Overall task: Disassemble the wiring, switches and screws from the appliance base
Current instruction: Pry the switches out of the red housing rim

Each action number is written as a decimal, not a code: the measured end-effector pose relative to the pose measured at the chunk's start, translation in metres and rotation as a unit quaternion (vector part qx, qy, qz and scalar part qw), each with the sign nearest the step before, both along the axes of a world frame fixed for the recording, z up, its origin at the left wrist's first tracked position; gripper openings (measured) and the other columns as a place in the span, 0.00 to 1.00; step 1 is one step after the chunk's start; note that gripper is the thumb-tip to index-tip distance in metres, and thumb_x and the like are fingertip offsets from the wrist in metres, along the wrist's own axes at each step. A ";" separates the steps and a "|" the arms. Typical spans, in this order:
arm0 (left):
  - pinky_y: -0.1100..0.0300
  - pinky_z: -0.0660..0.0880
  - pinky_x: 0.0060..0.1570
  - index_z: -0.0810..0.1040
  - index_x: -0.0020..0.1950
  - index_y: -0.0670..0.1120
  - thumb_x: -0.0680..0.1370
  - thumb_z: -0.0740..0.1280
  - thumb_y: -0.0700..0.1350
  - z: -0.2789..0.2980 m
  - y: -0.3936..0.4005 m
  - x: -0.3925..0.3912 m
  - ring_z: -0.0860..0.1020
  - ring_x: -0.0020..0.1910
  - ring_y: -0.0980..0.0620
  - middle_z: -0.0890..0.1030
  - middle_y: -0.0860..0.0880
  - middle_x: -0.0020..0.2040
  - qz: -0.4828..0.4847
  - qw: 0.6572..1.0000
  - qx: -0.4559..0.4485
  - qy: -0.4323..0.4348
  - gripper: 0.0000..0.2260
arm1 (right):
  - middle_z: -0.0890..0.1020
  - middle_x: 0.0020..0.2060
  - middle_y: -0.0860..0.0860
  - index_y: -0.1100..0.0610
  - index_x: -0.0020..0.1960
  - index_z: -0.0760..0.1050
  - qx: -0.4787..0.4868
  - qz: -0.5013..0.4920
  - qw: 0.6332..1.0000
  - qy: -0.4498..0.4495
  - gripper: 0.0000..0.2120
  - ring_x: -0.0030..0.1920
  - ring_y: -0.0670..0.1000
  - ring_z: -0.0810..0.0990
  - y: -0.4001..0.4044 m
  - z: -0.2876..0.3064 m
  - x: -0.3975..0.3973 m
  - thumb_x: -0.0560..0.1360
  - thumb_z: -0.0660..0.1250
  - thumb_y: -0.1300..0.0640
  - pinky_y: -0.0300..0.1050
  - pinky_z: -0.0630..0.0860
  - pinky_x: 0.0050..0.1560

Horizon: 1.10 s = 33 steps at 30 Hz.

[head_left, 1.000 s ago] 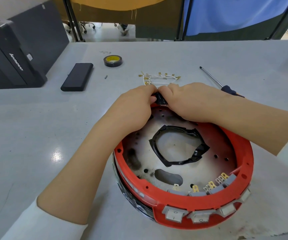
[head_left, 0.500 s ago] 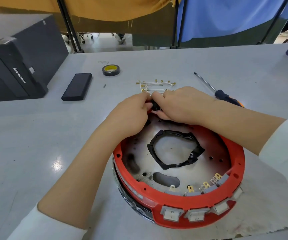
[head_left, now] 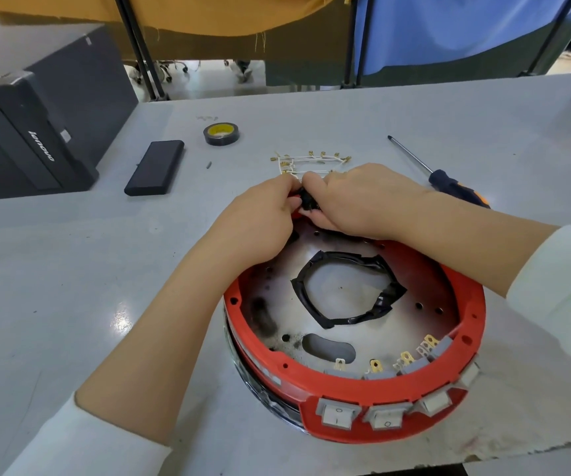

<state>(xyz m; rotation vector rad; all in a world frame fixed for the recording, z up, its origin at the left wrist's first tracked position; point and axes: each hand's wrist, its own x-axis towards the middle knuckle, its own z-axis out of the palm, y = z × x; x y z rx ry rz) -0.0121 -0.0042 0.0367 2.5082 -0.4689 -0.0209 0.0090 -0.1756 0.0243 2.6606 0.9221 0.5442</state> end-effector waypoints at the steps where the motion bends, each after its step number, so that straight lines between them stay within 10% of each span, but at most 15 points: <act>1: 0.56 0.68 0.48 0.72 0.64 0.49 0.83 0.55 0.44 0.001 0.000 -0.001 0.75 0.54 0.46 0.78 0.47 0.57 -0.001 1.000 0.001 0.001 0.12 | 0.80 0.38 0.57 0.58 0.54 0.63 0.004 0.000 1.000 0.002 0.22 0.29 0.56 0.67 -0.001 0.002 -0.001 0.76 0.45 0.40 0.44 0.55 0.27; 21: 0.55 0.69 0.49 0.71 0.63 0.47 0.83 0.55 0.44 -0.001 -0.001 -0.001 0.75 0.55 0.44 0.78 0.45 0.58 -0.009 0.999 0.032 -0.015 0.11 | 0.81 0.40 0.55 0.55 0.64 0.59 -0.020 -0.007 0.998 0.059 0.23 0.30 0.56 0.68 -0.008 0.007 0.005 0.76 0.46 0.42 0.45 0.57 0.28; 26: 0.53 0.70 0.47 0.66 0.53 0.48 0.82 0.57 0.43 0.001 0.001 -0.004 0.75 0.49 0.46 0.79 0.47 0.55 -0.011 1.000 -0.021 -0.008 0.02 | 0.64 0.25 0.45 0.59 0.66 0.60 0.092 -0.041 0.990 0.102 0.17 0.23 0.47 0.63 -0.007 0.015 0.000 0.80 0.54 0.53 0.44 0.53 0.25; 33: 0.55 0.69 0.43 0.67 0.51 0.49 0.81 0.59 0.44 0.001 0.001 -0.006 0.75 0.46 0.47 0.78 0.49 0.49 -0.001 0.999 -0.045 -0.007 0.01 | 0.69 0.28 0.46 0.55 0.61 0.61 0.076 -0.030 0.993 0.084 0.20 0.27 0.54 0.66 -0.012 0.014 -0.007 0.78 0.48 0.41 0.47 0.59 0.31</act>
